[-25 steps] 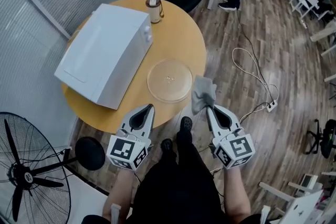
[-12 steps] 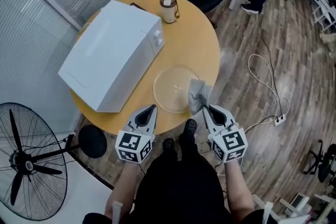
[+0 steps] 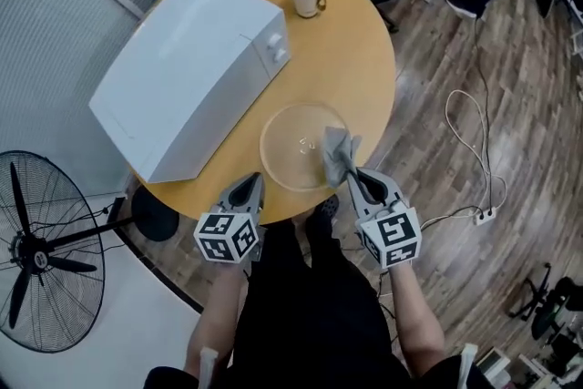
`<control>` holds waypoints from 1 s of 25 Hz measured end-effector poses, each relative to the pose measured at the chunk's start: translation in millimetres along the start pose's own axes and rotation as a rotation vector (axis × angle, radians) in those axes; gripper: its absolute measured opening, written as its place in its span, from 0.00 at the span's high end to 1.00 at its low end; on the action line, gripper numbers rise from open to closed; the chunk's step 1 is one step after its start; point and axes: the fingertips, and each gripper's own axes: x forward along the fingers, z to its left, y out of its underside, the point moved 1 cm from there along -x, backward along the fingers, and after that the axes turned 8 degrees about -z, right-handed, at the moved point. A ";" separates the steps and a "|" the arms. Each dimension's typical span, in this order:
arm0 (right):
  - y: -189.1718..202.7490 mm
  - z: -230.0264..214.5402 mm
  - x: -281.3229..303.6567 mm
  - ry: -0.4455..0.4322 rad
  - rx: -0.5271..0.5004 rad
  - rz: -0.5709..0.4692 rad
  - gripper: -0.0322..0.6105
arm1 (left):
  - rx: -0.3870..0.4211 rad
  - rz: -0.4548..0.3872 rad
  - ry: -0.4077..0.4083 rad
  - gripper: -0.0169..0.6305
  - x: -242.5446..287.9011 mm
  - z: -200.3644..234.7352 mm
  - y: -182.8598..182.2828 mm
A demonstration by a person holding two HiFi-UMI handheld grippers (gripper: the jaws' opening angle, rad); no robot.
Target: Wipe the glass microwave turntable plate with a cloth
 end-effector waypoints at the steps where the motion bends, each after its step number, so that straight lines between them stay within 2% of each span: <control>1: 4.3 -1.0 2.9 -0.006 -0.004 0.016 0.91 | -0.018 0.009 -0.009 0.97 1.6 3.0 4.9; 6: 21.3 -3.9 21.7 -0.022 -0.026 0.080 0.91 | -0.093 0.046 -0.035 0.97 15.4 21.0 21.2; 13: 40.5 -7.5 49.5 -0.010 -0.087 0.161 0.91 | -0.255 0.095 -0.026 0.97 36.1 50.7 49.8; 25: 63.0 -14.7 74.7 0.054 -0.113 0.258 0.91 | -0.428 0.175 0.003 0.85 66.5 74.0 85.0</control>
